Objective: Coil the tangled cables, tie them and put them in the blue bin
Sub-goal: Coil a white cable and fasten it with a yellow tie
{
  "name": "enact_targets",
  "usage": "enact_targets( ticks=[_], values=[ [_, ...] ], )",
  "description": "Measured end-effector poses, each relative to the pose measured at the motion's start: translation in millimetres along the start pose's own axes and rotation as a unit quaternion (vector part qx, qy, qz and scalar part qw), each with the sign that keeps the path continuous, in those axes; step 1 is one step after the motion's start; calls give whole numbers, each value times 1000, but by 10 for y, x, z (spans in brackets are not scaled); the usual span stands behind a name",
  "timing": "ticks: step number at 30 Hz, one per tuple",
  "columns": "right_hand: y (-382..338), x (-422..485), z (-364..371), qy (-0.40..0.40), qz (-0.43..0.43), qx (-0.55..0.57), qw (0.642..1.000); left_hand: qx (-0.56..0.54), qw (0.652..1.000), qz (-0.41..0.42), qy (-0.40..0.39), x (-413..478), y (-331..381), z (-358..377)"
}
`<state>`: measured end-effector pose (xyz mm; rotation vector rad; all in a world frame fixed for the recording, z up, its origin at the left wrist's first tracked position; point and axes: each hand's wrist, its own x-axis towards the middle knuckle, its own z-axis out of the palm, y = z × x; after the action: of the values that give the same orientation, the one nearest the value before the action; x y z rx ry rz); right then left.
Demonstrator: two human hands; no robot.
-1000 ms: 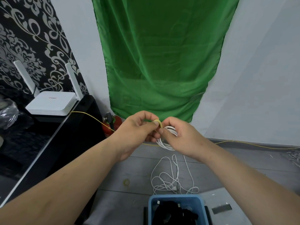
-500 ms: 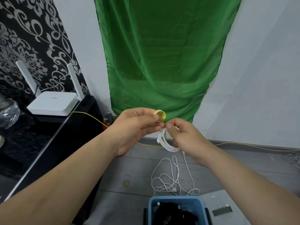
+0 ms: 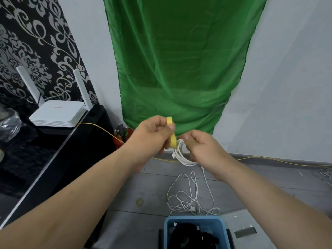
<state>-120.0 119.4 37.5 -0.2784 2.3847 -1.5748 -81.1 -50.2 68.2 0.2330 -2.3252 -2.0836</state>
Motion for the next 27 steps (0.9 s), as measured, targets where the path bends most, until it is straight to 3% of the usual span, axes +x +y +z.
enact_targets(
  ticks=[3, 5, 7, 10, 12, 16, 20, 24, 27],
  values=[
    [-21, -32, -23, -22, -34, 0, 999, 110, 992, 24, 61, 87, -31, -149],
    [-32, -46, -8, -55, -60, 27, 996, 137, 990, 1, 44, 66, -81, -121],
    [-47, -56, 9, -77, -67, 66, 993, 89, 995, -35, 9, 37, -141, -45],
    [-59, -60, -14, -88, -67, 104, 988, -75, 991, -102, -31, 33, -162, 50],
    [-72, -68, -29, -88, -64, 93, 990, -67, 992, -109, -19, 34, -151, 80],
    [-33, -56, -17, -25, -85, -26, 996, -52, 994, -91, 13, 15, -153, 152],
    [28, 23, 30, 62, -70, -23, 995, 7, 997, -22, 73, -22, -156, 241],
    [28, 14, 40, 38, -27, -55, 997, 16, 996, 29, 85, -76, -116, 286],
    [-8, -24, 20, 28, -4, -60, 998, -5, 997, 16, 71, -43, -109, 248]
  ],
)
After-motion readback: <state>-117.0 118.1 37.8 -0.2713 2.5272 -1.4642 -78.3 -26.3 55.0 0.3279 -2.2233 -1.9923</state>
